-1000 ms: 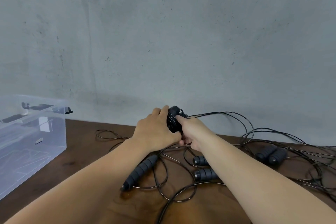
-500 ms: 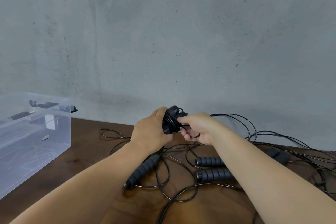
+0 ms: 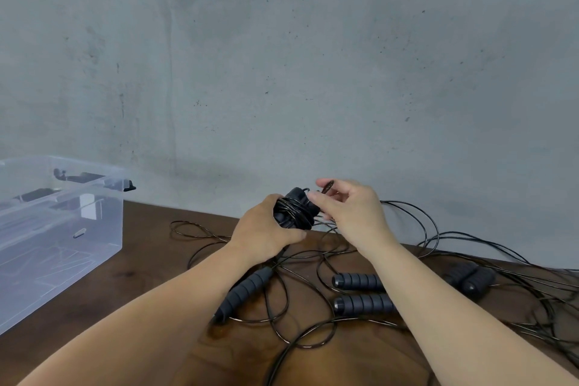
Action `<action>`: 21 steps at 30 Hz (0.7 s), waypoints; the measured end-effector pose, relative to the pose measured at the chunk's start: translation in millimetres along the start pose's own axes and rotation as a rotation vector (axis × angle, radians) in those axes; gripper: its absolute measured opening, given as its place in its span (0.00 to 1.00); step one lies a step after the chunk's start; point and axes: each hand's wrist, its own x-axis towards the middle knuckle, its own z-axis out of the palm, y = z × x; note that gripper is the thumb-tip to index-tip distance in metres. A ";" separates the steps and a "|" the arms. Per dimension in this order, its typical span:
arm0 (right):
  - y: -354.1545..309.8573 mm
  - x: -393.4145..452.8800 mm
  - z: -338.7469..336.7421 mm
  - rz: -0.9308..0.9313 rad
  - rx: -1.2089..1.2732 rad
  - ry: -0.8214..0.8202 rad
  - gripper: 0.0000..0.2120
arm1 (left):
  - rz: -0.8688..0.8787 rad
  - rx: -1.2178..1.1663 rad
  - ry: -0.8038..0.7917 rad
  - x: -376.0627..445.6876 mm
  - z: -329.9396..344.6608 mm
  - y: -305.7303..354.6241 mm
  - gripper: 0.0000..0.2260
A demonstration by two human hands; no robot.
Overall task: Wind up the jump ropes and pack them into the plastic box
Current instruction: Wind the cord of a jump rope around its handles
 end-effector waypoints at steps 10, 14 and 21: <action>15.0 0.0 -2.9 0.063 0.107 0.138 0.20 | 0.024 -0.086 -0.038 -5.3 2.7 6.3 0.31; 6.9 -2.5 1.0 -0.031 -0.055 0.018 0.09 | 0.011 -0.099 -0.007 -4.0 2.3 5.2 0.29; -2.2 -1.1 -14.1 -0.165 -0.163 0.002 0.09 | 0.013 -0.128 -0.050 -3.9 -4.2 5.5 0.26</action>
